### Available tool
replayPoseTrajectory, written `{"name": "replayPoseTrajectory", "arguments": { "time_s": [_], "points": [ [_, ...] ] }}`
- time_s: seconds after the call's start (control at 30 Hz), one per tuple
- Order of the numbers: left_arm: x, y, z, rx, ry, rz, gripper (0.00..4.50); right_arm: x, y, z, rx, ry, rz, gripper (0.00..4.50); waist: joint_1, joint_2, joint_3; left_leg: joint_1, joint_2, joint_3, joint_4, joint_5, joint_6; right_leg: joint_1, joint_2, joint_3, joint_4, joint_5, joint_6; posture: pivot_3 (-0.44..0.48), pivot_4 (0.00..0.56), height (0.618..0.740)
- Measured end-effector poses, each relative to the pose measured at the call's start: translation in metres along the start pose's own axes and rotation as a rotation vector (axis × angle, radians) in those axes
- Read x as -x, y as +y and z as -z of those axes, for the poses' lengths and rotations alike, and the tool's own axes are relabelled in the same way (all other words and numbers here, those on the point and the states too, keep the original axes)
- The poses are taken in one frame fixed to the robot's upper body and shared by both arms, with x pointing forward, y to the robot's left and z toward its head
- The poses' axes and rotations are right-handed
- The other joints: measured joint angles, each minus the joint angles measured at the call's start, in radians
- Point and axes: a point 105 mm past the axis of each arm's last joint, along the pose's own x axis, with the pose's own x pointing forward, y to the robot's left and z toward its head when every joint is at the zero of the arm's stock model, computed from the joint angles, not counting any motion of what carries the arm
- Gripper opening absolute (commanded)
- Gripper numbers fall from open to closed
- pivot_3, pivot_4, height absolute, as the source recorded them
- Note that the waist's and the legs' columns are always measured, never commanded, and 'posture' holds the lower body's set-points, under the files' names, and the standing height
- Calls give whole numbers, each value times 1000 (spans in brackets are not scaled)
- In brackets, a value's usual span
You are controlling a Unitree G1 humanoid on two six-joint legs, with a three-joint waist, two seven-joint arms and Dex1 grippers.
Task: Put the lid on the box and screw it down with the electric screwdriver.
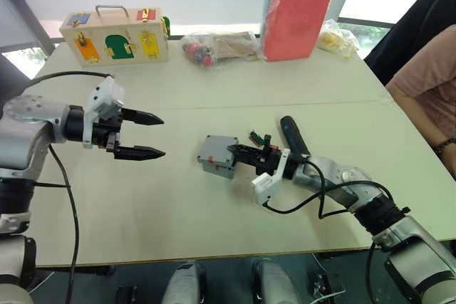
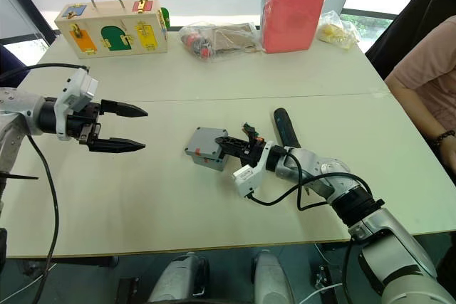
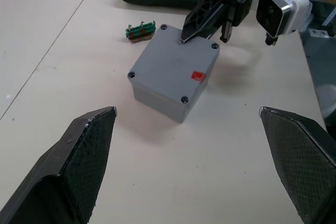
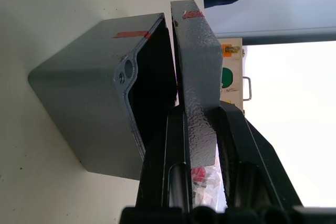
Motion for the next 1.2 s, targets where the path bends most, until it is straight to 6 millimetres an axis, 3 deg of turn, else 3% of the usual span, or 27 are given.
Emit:
{"name": "replayPoseTrajectory", "arguments": {
  "time_s": [0.67,1.03,1.13,1.2],
  "points": [
    [-2,-1,-1,-13,1,3,4483,4,6,7,16,16,19,147,0,0,0,0,0,0,1,0,-1,0,0,0,1,0,0,0,150,730],
    [-22,-3,-3,-27,-30,40,4483,4,10,6,58,15,20,147,2,0,0,0,0,0,1,1,-2,0,0,0,1,0,0,0,150,730],
    [-34,4,-12,-81,-55,23,3694,5,12,6,56,19,21,147,6,0,0,0,-1,-1,2,1,-2,1,0,0,1,0,0,0,150,730],
    [-51,7,-15,-112,-77,30,2805,4,13,5,59,18,22,147,6,0,-1,1,-1,-1,2,1,-2,2,0,0,1,0,0,0,150,730]
  ]
}}
